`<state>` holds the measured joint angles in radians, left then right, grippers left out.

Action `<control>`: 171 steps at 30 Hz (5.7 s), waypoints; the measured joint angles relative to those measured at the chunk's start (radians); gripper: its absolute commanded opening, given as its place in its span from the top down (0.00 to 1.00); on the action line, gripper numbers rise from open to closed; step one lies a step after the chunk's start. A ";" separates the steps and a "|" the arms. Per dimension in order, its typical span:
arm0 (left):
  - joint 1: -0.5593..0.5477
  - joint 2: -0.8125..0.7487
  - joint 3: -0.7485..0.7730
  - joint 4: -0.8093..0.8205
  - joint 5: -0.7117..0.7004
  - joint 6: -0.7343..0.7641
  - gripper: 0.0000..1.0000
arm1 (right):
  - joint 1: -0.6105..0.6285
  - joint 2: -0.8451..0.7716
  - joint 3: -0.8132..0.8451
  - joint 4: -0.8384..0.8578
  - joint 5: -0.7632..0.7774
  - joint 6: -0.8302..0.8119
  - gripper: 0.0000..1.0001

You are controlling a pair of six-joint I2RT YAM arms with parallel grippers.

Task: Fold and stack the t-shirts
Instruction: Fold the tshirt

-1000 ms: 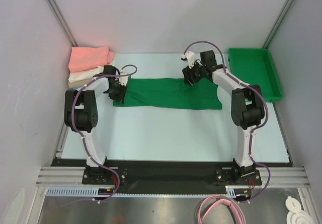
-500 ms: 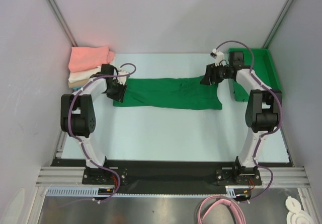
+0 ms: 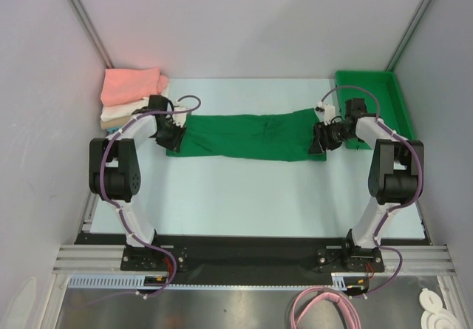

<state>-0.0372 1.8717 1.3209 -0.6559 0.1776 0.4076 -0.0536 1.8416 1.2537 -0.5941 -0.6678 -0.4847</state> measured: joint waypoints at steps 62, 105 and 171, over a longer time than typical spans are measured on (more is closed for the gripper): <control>-0.063 -0.232 -0.311 -0.089 -0.064 0.136 1.00 | 0.029 0.555 0.743 -0.074 0.229 0.123 1.00; -0.413 -0.550 -0.512 -0.266 -0.040 0.090 0.66 | 0.099 0.232 0.546 0.174 0.441 0.294 0.59; -0.735 -0.302 -0.497 -0.139 -0.269 0.179 1.00 | 0.043 0.591 0.780 0.031 0.253 0.406 0.94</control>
<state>-0.7723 1.5700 0.8238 -0.7952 -0.0917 0.5869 -0.0101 2.4329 2.0335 -0.5632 -0.4145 -0.0788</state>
